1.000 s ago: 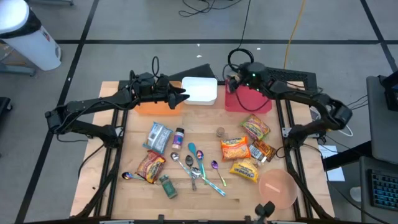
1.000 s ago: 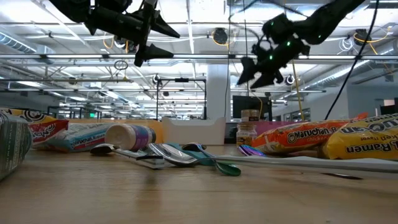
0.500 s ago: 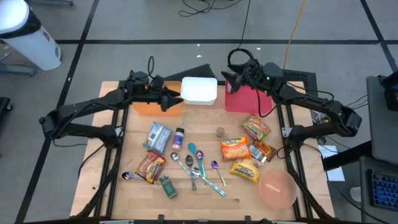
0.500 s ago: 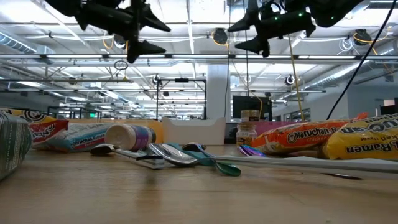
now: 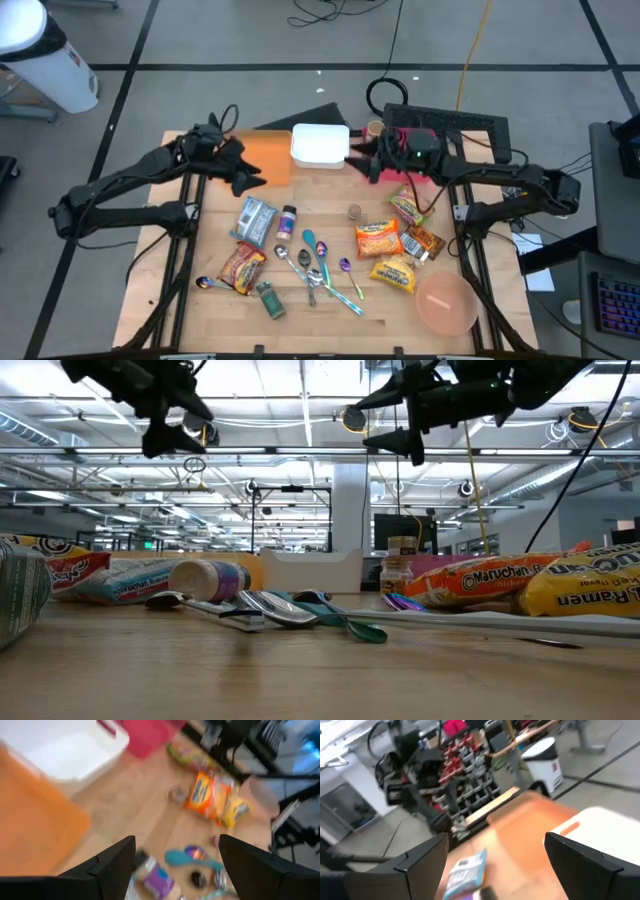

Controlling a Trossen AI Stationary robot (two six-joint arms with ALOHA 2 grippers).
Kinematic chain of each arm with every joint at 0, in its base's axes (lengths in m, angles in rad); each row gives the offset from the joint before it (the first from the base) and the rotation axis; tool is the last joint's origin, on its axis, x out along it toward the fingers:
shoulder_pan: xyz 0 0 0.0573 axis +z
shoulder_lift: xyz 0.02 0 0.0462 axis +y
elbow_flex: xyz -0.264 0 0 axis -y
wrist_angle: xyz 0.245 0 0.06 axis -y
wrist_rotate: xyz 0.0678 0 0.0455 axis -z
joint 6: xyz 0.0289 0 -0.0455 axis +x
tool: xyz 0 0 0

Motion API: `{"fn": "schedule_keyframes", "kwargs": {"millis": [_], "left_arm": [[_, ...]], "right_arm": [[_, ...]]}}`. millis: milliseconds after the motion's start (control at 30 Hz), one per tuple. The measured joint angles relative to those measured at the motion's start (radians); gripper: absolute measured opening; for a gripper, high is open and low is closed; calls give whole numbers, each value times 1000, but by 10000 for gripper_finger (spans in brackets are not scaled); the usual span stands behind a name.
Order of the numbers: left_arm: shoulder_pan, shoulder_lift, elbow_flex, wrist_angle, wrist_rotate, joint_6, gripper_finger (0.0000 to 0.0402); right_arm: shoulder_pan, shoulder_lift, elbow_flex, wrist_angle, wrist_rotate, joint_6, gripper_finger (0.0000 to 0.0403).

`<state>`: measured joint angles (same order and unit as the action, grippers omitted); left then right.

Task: Pick & Place Food Item
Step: Put the blue noodle pack into the white bin

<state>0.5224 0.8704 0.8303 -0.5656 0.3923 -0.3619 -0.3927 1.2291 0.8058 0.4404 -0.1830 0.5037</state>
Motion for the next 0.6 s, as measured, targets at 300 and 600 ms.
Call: {"fn": "schedule_keyframes", "kwargs": {"millis": [300,600], "left_arm": [[-34,17,0,-170,-25,63,296],[-33,125,0,-314,-106,-10,296]], "right_arm": [[85,0,-131,13,110,96,322],[88,0,-218,16,105,214,322]]}}
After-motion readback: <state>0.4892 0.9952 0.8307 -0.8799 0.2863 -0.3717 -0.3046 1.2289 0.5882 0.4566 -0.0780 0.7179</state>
